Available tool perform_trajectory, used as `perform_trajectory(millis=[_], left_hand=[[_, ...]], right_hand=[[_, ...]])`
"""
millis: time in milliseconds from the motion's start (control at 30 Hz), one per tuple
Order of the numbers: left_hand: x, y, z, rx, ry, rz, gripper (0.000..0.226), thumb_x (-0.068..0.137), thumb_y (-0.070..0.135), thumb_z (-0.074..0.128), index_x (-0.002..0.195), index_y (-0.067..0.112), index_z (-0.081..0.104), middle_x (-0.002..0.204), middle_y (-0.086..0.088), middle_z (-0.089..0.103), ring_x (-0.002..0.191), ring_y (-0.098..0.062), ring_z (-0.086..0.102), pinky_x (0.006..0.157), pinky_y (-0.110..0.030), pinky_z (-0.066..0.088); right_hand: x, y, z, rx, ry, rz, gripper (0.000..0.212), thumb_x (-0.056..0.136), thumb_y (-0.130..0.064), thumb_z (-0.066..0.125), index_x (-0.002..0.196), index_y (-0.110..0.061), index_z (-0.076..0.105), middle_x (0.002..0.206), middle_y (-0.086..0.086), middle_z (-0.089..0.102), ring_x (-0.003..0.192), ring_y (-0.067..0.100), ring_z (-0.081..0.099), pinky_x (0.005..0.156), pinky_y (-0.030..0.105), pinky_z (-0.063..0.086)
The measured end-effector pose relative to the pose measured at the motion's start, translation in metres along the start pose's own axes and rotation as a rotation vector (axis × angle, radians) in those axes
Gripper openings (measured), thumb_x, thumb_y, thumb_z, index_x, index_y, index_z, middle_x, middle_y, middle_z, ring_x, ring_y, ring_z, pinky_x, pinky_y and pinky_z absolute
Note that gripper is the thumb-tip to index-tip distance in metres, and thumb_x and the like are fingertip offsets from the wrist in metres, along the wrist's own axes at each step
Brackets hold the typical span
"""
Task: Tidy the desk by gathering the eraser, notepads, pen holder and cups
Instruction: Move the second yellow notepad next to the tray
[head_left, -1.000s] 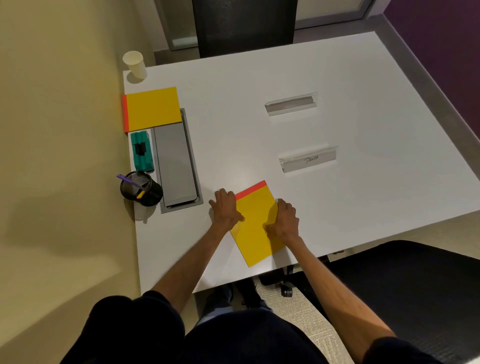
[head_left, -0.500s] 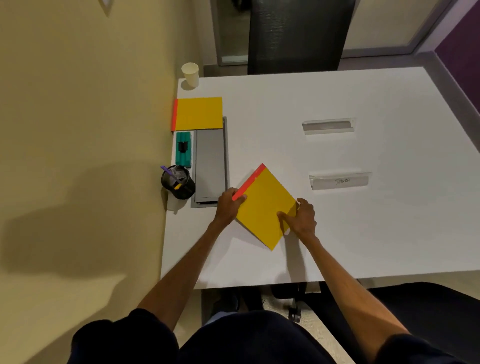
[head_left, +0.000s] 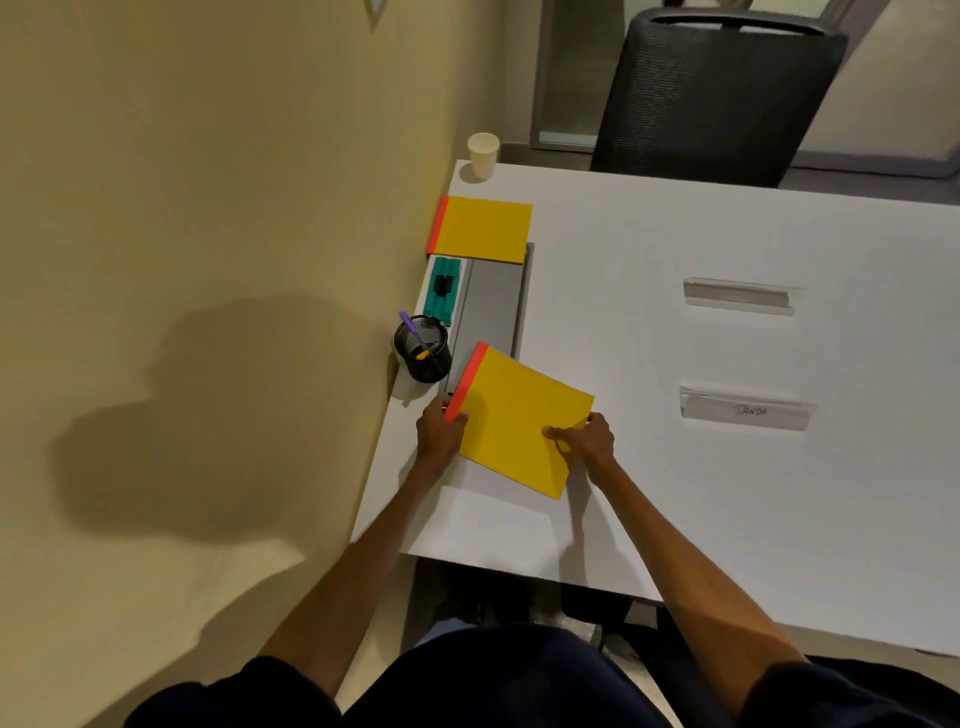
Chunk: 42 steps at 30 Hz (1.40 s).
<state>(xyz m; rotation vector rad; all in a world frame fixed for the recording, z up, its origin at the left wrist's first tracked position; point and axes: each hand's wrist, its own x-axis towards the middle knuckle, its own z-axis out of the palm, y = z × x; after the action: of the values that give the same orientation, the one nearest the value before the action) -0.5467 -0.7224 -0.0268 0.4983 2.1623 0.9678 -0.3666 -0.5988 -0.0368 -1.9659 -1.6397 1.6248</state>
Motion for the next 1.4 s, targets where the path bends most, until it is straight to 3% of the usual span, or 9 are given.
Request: perform_trajectory(millis=[67,233,467,633,800,933,1033,1167,1400], left_hand=[[-0.01,-0.01,-0.003,0.058,0.071,-0.001,0.034,0.094,0.007,0.061,0.127,-0.003,0.055,0.124,-0.022,0.062,0.115,-0.036,0.06,0.096,-0.044,0.048],[-0.023,-0.042,-0.017,0.194,0.166,-0.014,0.047,0.093,0.004,0.06,0.138,0.003,0.047,0.134,-0.019,0.056,0.125,-0.036,0.053,0.102,-0.048,0.046],[-0.024,-0.073,-0.032,0.529,0.194,-0.078,0.049,0.097,0.01,0.053,0.143,0.002,0.036,0.139,-0.017,0.045,0.128,-0.031,0.046,0.105,-0.036,0.038],[-0.018,-0.084,-0.037,0.629,0.036,-0.022,0.079,0.099,0.023,0.057,0.156,0.001,0.007,0.159,-0.018,0.023,0.148,-0.03,0.026,0.121,-0.035,0.022],[-0.016,-0.089,-0.035,0.672,-0.173,0.067,0.087,0.094,0.039,0.062,0.159,0.014,0.009,0.166,-0.011,0.0,0.155,-0.026,0.003,0.125,-0.045,0.011],[-0.011,-0.09,-0.036,0.734,-0.212,0.121,0.098,0.086,0.053,0.066,0.159,0.018,0.01,0.166,-0.011,-0.004,0.155,-0.028,-0.003,0.126,-0.046,0.007],[-0.008,-0.092,-0.039,0.774,-0.269,0.169,0.105,0.082,0.057,0.069,0.159,0.023,0.006,0.166,-0.012,-0.01,0.155,-0.029,-0.008,0.126,-0.048,0.005],[-0.003,-0.092,-0.042,0.775,-0.321,0.239,0.104,0.081,0.054,0.071,0.158,0.024,0.009,0.166,-0.009,-0.013,0.155,-0.028,-0.01,0.126,-0.047,0.006],[0.005,-0.092,-0.047,0.845,-0.371,0.232,0.097,0.087,0.053,0.064,0.158,0.023,0.004,0.166,-0.011,-0.012,0.155,-0.028,-0.009,0.126,-0.048,0.004]], right_hand=[[-0.002,-0.001,0.009,-0.084,-0.022,-0.026,0.076,0.079,-0.023,0.083,0.139,0.001,0.044,0.14,0.02,0.053,0.13,0.036,0.052,0.106,0.047,0.045],[-0.004,-0.009,0.033,-0.179,-0.063,-0.079,0.065,0.08,-0.02,0.082,0.135,-0.003,0.05,0.134,0.018,0.059,0.124,0.034,0.057,0.101,0.044,0.048],[-0.007,-0.023,0.064,-0.363,-0.129,-0.143,0.053,0.081,-0.022,0.081,0.125,-0.002,0.058,0.124,0.017,0.065,0.115,0.033,0.062,0.096,0.043,0.051],[-0.008,-0.023,0.077,-0.489,-0.12,-0.204,0.05,0.085,-0.026,0.076,0.125,-0.002,0.057,0.125,0.017,0.063,0.115,0.034,0.061,0.095,0.045,0.051],[-0.009,-0.022,0.083,-0.624,-0.105,-0.263,0.054,0.087,-0.028,0.075,0.128,-0.001,0.052,0.129,0.018,0.057,0.118,0.036,0.059,0.096,0.046,0.05],[-0.012,-0.017,0.086,-0.734,-0.108,-0.39,0.074,0.084,-0.024,0.075,0.143,-0.004,0.036,0.141,0.017,0.041,0.126,0.037,0.05,0.096,0.048,0.05],[-0.012,-0.016,0.089,-0.83,-0.201,-0.479,0.094,0.08,-0.03,0.081,0.154,-0.012,0.027,0.158,0.013,0.025,0.144,0.033,0.032,0.109,0.048,0.045],[-0.013,-0.008,0.096,-0.964,-0.35,-0.543,0.102,0.078,-0.041,0.081,0.157,-0.017,0.022,0.165,0.01,0.008,0.154,0.03,0.012,0.12,0.045,0.033],[-0.013,-0.01,0.106,-0.986,-0.35,-0.547,0.105,0.08,-0.046,0.078,0.159,-0.018,0.016,0.167,0.009,0.0,0.156,0.029,0.001,0.121,0.046,0.032]])
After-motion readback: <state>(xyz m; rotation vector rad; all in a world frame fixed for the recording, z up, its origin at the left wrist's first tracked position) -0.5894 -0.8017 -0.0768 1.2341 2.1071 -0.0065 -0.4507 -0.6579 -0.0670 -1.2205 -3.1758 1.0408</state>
